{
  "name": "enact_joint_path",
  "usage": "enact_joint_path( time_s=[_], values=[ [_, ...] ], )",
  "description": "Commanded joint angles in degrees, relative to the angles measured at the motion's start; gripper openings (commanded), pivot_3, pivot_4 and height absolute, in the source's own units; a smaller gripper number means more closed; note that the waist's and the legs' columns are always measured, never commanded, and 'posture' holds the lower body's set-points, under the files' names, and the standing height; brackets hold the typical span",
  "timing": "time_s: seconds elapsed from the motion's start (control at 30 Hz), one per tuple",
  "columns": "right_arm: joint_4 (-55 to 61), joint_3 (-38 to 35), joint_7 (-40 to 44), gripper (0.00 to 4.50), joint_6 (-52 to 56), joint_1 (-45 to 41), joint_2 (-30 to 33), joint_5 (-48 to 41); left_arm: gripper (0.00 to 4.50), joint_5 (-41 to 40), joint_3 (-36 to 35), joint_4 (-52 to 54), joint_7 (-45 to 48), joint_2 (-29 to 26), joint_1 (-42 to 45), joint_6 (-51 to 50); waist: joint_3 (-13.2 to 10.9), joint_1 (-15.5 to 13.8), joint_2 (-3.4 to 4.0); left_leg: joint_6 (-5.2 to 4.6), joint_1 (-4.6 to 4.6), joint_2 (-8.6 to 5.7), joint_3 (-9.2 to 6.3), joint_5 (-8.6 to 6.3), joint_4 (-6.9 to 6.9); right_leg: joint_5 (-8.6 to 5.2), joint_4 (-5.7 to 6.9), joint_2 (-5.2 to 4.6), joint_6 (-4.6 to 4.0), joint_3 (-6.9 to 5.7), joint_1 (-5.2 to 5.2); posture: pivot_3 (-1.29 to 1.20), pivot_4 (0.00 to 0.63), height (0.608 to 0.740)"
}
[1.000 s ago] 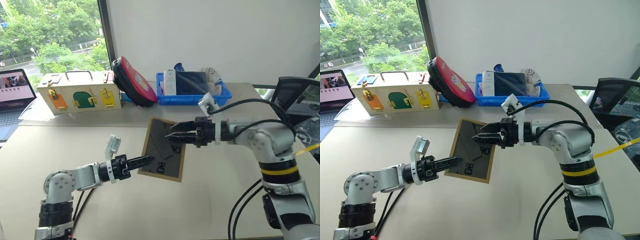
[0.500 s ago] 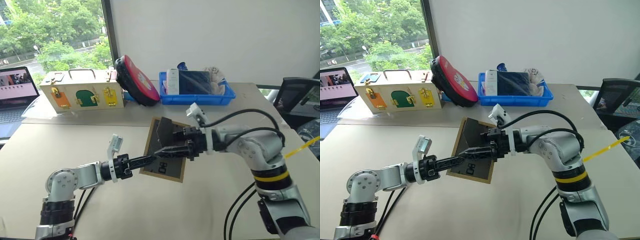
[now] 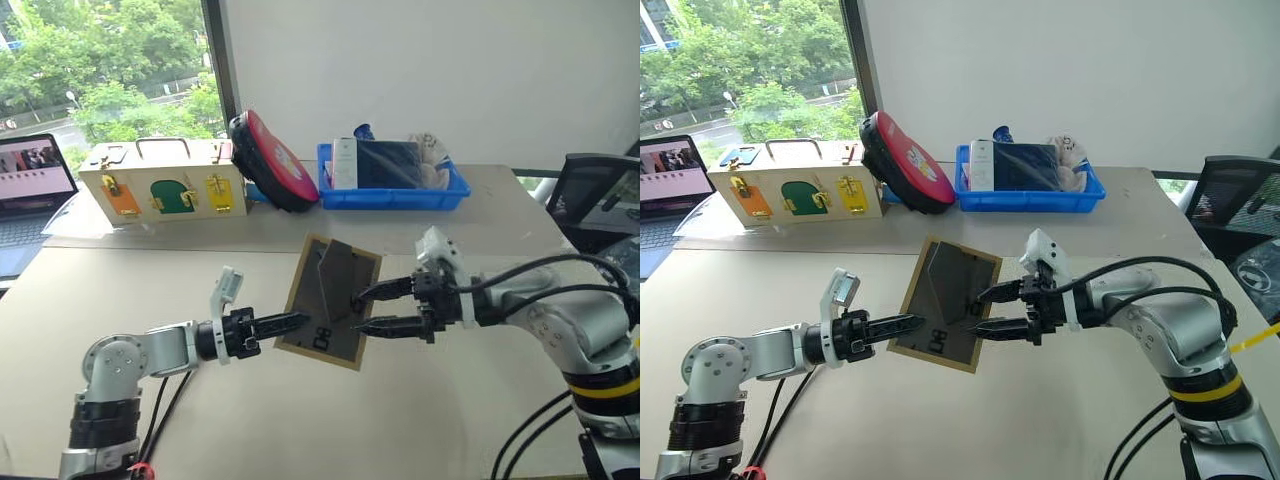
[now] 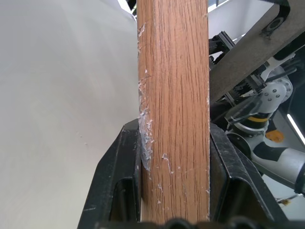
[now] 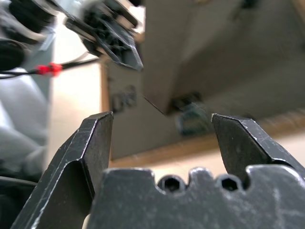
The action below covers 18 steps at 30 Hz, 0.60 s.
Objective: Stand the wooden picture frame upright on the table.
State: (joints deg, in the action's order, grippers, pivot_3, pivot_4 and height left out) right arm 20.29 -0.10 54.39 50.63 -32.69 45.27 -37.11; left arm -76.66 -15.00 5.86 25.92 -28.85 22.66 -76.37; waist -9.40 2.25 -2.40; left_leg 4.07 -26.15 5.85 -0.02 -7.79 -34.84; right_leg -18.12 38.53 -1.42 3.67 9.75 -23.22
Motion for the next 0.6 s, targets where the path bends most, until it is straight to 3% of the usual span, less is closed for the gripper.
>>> enact_joint_path(
  time_s=[0.03, 0.1, 0.27, 0.37, 0.5, 0.6],
  values=[
    [5.5, -7.0, -2.9, 3.82, -8.7, 1.7, 1.7, 3.7, 1.17, -5.3, -3.1, -1.9, -1.5, 0.4, 2.4, 0.3, 0.0, 0.0, 0.0, 0.0, 0.0, 0.0, 0.0, 0.0, 0.01, 0.0, 0.0, 0.0, 0.0, 0.0, 0.0, 0.0, 0.15, 0.719],
    [6.7, -6.6, -3.1, 3.82, -12.9, 3.5, 2.2, 6.5, 1.17, -7.3, -3.0, -2.6, -2.5, 0.7, 2.7, -0.3, 0.0, 0.0, 0.0, 0.0, 0.0, 0.0, 0.0, 0.0, 0.03, 0.0, -0.01, 0.0, 0.0, 0.0, 0.01, 0.0, 0.15, 0.719],
    [3.4, 0.8, -4.3, 3.82, -47.5, 14.2, 7.6, 32.3, 1.17, -26.1, -1.3, -14.2, -16.6, 3.3, 7.2, 1.7, 0.0, -1.0, 0.0, 0.0, -0.01, -0.05, 0.0, 0.0, -0.04, 0.01, -0.02, -0.06, 0.05, -0.01, 0.03, 0.0, 0.15, 0.719],
    [-1.8, 1.3, -11.8, 3.82, -66.0, 15.4, 7.1, 43.3, 1.17, -34.6, 0.4, -19.1, -23.3, 3.2, 8.5, 3.0, 0.0, -1.2, 0.01, 0.0, 0.01, -0.07, 0.0, 0.01, -0.12, 0.04, 0.0, -0.07, 0.1, -0.01, 0.04, 0.0, 0.15, 0.719],
    [-9.0, -0.5, -23.1, 3.82, -82.5, 14.3, 5.6, 54.0, 1.17, -36.3, 0.0, -23.2, -24.8, 3.4, 9.3, -0.7, 0.0, -1.3, 0.02, 0.11, 0.02, -0.08, 0.0, 0.07, -0.11, 0.11, 0.01, -0.06, 0.09, 0.04, 0.04, 0.0, 0.15, 0.719],
    [-12.1, 0.3, -27.7, 3.82, -88.8, 12.2, 4.4, 58.5, 1.17, -36.3, 0.4, -25.8, -23.7, 2.8, 9.6, -3.8, 0.0, -1.5, 0.02, 0.16, 0.05, -0.12, 0.0, 0.11, -0.06, 0.11, 0.01, -0.07, 0.08, 0.04, 0.05, 0.0, 0.15, 0.719]
  ],
)
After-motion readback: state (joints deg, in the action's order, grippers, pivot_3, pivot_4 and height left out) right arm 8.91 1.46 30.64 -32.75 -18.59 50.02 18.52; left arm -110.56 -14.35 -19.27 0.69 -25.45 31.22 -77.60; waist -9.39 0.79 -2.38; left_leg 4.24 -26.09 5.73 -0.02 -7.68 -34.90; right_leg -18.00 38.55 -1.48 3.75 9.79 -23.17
